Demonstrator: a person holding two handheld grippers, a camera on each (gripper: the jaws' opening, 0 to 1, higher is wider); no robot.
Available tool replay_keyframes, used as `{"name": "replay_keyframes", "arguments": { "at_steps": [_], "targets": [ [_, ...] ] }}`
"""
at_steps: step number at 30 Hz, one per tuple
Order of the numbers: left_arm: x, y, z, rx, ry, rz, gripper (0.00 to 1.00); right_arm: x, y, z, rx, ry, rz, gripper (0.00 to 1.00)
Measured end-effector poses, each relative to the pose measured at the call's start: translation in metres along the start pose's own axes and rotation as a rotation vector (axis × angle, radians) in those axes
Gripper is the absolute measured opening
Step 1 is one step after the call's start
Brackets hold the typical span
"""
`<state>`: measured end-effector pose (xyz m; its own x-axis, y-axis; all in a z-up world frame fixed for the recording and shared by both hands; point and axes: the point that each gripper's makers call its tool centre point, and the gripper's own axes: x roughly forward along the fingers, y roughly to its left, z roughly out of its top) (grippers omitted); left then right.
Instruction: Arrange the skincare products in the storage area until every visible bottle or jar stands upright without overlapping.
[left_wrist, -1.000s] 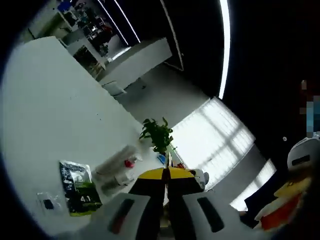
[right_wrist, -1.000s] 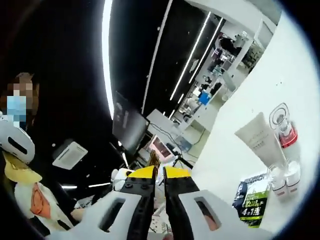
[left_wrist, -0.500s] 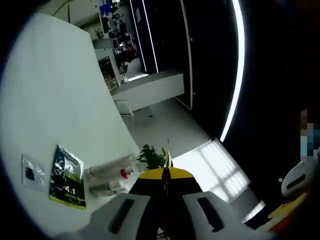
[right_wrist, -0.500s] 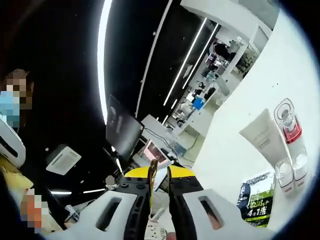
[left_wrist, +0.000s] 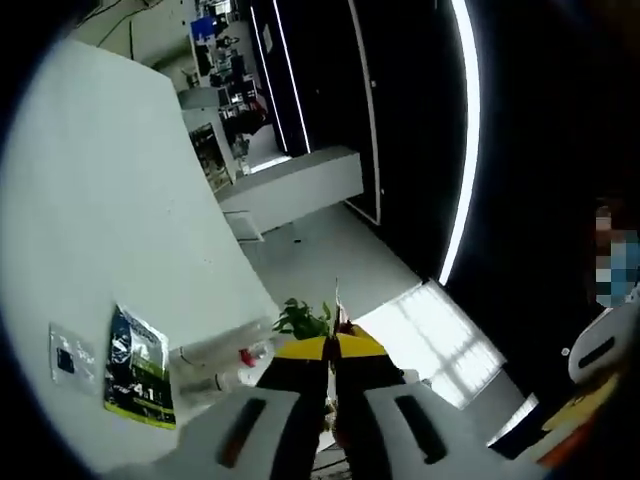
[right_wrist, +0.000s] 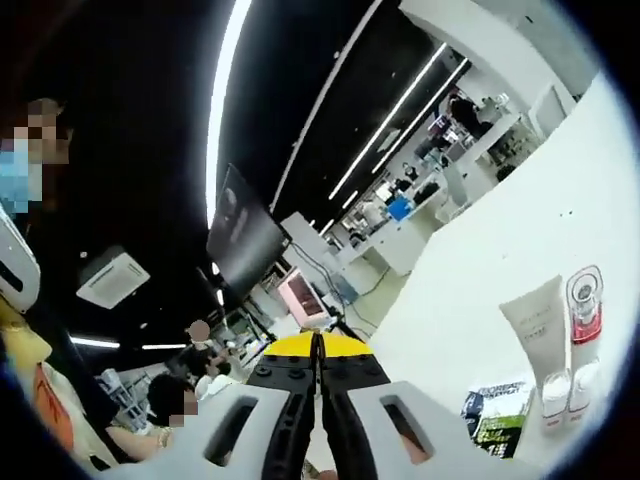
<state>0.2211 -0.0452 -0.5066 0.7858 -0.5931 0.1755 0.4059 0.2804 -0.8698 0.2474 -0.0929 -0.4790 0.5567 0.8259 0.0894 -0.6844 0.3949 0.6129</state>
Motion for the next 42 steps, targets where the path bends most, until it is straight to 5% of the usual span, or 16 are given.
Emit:
{"name": "replay_keyframes", "arguments": {
  "at_steps": [8, 20, 27, 29, 35, 42],
  "targets": [
    [-0.012, 0.007, 0.009, 0.089, 0.064, 0.041, 0.0, 0.009, 0.008, 0.003, 0.004, 0.025, 0.016, 0.01],
    [-0.023, 0.026, 0.011, 0.117, 0.092, 0.113, 0.0, 0.025, 0.007, -0.02, 0.031, 0.081, 0.001, 0.01],
    [-0.033, 0.056, 0.018, 0.109, 0.114, 0.281, 0.0, 0.04, -0.019, -0.044, -0.126, 0.168, -0.133, 0.01],
    [-0.036, 0.066, 0.023, 0.118, 0.116, 0.307, 0.0, 0.047, -0.027, -0.051, -0.136, 0.194, -0.152, 0.01],
    [-0.04, 0.093, 0.029, 0.086, 0.118, 0.374, 0.0, 0.066, -0.052, -0.076, -0.34, 0.314, -0.206, 0.01],
    [-0.041, 0.142, 0.023, 0.043, 0.142, 0.45, 0.0, 0.079, -0.086, -0.102, -0.437, 0.394, -0.256, 0.01]
  ]
}}
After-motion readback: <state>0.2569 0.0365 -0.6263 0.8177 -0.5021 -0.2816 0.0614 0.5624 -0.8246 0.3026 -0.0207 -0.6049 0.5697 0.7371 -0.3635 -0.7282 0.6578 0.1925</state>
